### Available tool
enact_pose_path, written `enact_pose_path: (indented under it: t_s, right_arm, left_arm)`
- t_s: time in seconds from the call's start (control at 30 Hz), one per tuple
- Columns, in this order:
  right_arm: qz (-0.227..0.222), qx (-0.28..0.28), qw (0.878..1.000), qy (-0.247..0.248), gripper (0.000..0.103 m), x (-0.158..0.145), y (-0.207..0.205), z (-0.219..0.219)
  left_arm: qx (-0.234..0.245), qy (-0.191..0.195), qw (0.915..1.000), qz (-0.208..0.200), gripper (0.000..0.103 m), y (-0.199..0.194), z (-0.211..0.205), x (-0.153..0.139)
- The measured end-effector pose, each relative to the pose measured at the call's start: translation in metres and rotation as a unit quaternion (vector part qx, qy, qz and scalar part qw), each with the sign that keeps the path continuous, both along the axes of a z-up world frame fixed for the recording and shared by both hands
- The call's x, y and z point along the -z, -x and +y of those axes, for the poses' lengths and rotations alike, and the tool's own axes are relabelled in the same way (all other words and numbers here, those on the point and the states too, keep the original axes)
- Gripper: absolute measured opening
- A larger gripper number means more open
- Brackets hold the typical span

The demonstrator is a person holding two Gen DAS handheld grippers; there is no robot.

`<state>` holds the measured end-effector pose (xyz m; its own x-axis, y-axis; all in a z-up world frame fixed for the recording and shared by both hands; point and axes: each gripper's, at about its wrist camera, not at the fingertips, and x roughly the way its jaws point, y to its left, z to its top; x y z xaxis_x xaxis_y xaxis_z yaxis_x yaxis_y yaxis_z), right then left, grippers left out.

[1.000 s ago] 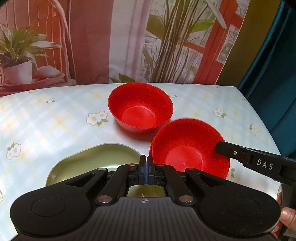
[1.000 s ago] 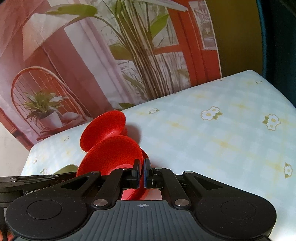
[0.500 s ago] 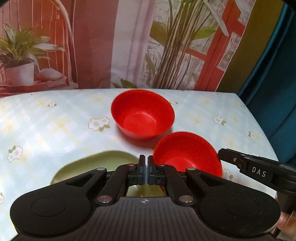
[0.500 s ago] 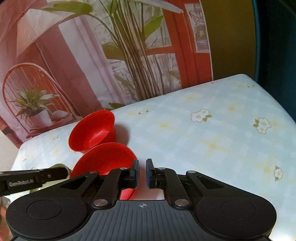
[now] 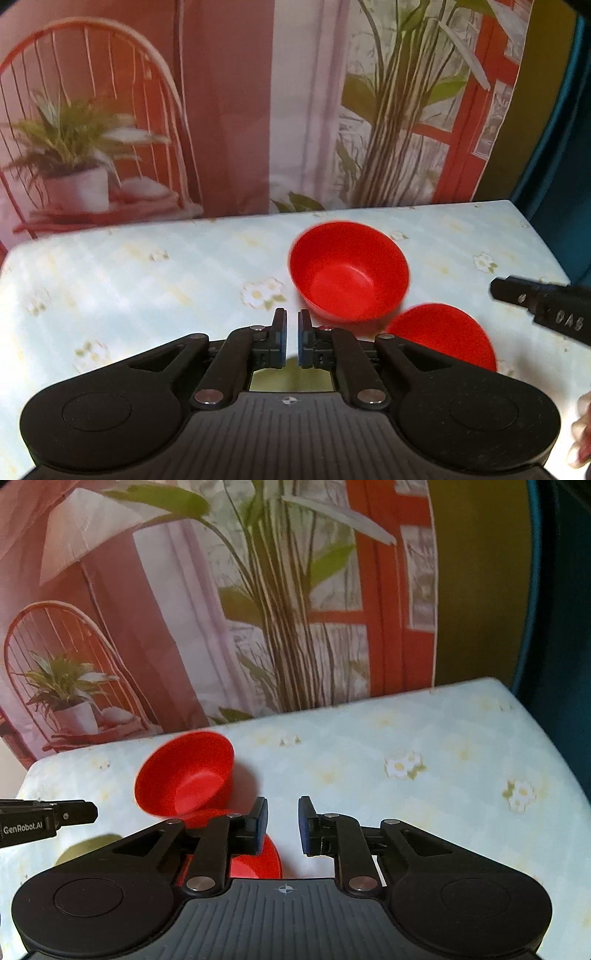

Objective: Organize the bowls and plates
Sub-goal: 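Lower the red bowl into the other red bowl and open the right gripper, then move the right gripper to the nested red bowls and grasp their rim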

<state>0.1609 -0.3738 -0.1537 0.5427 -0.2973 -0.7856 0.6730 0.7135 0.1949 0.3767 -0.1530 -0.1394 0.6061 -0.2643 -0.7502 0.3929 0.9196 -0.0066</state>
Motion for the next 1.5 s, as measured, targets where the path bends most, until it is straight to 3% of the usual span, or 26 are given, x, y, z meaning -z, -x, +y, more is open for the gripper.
enact_pose_path:
  t_s: [0.23, 0.4, 0.5, 0.57, 0.73, 0.83, 0.93, 1.1, 1.27, 1.5]
  right_arm:
    - [-0.01, -0.017, 1.0, 0.018, 0.017, -0.018, -0.02, -0.019]
    - [-0.036, -0.025, 0.999, 0.024, 0.018, -0.037, -0.039, -0.039]
    - [-0.05, -0.037, 0.998, 0.017, 0.028, -0.041, -0.049, -0.045]
    - [-0.056, -0.043, 0.997, 0.015, 0.033, -0.041, -0.053, -0.045]
    - [-0.044, -0.046, 0.998, -0.004, 0.037, -0.023, -0.061, -0.041]
    - [-0.038, -0.048, 0.998, -0.018, 0.036, -0.01, -0.062, -0.04]
    - [-0.026, -0.048, 0.998, -0.026, 0.037, 0.003, -0.063, -0.038]
    - [-0.021, -0.052, 0.997, -0.046, 0.036, 0.021, -0.069, -0.035]
    - [-0.018, -0.064, 0.996, -0.057, 0.035, 0.036, -0.078, -0.031]
    - [-0.01, -0.076, 0.995, -0.069, 0.028, 0.05, -0.088, -0.028]
  left_arm:
    - [-0.015, -0.001, 0.9987, -0.048, 0.007, -0.013, 0.012, -0.022]
    - [-0.021, 0.035, 0.9965, -0.073, 0.007, -0.024, 0.017, -0.036]
    - [0.0, 0.051, 0.9953, -0.082, 0.006, -0.025, 0.015, -0.033]
    - [0.008, 0.035, 0.9959, -0.083, 0.007, -0.025, 0.01, -0.029]
    - [-0.007, 0.021, 0.9983, -0.053, 0.007, -0.03, 0.005, -0.013]
    - [0.004, 0.032, 0.9994, -0.015, 0.007, -0.037, 0.003, -0.001]
    - [0.007, 0.016, 0.9998, -0.012, 0.008, -0.038, -0.002, 0.008]
    - [-0.002, 0.047, 0.9986, 0.023, 0.008, -0.052, 0.001, 0.021]
    - [0.002, 0.033, 0.999, 0.03, 0.008, -0.058, -0.006, 0.037]
    - [-0.009, 0.053, 0.9969, 0.057, 0.008, -0.069, -0.006, 0.052]
